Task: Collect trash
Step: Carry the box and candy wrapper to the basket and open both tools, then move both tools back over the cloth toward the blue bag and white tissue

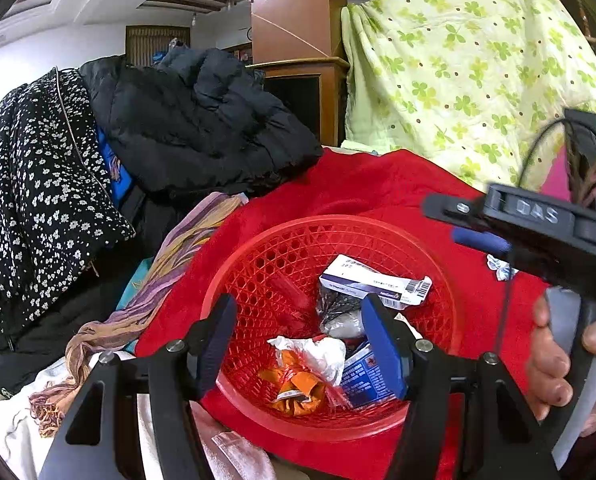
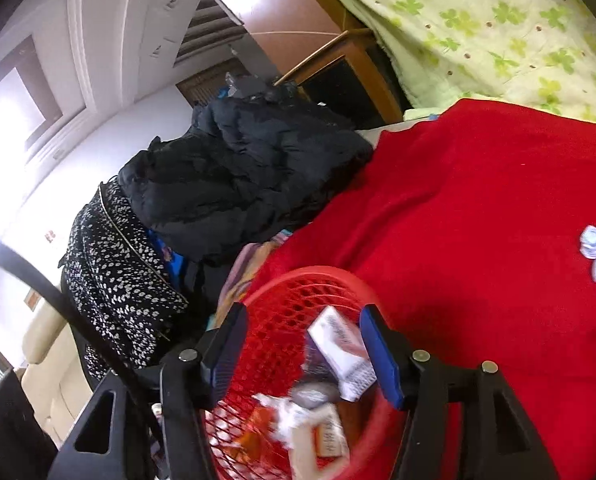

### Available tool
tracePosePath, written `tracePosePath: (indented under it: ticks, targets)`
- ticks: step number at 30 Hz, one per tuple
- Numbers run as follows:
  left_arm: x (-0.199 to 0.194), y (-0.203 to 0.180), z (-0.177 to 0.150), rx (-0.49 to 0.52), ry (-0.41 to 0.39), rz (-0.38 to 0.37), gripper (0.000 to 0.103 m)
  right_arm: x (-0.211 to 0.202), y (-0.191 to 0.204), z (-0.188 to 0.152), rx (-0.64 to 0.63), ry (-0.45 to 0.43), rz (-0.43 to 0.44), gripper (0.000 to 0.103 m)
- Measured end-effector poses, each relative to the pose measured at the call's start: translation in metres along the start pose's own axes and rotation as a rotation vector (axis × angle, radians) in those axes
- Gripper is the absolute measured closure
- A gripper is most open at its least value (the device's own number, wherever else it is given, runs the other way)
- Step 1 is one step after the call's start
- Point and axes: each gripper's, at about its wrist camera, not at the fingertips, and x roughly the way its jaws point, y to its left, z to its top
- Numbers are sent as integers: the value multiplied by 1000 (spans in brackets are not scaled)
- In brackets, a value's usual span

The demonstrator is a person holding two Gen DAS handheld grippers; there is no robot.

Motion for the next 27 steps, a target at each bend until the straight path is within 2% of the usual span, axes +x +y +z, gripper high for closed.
tracePosePath:
  ticks: [4, 15, 19, 27]
  targets:
    - [-8, -9, 1, 17, -15, 4, 29, -28, -18, 1, -12, -21, -28, 41]
    - [-26, -54, 11, 110, -52, -10, 28, -121, -84, 12, -80, -119, -213, 40]
    - [-29, -76, 13, 146, -59, -26, 27, -150, -121, 11, -29, -164, -266, 40]
    - [-31, -123, 15, 240, -60, -48, 27, -185, -192, 3, 139, -230, -312, 40]
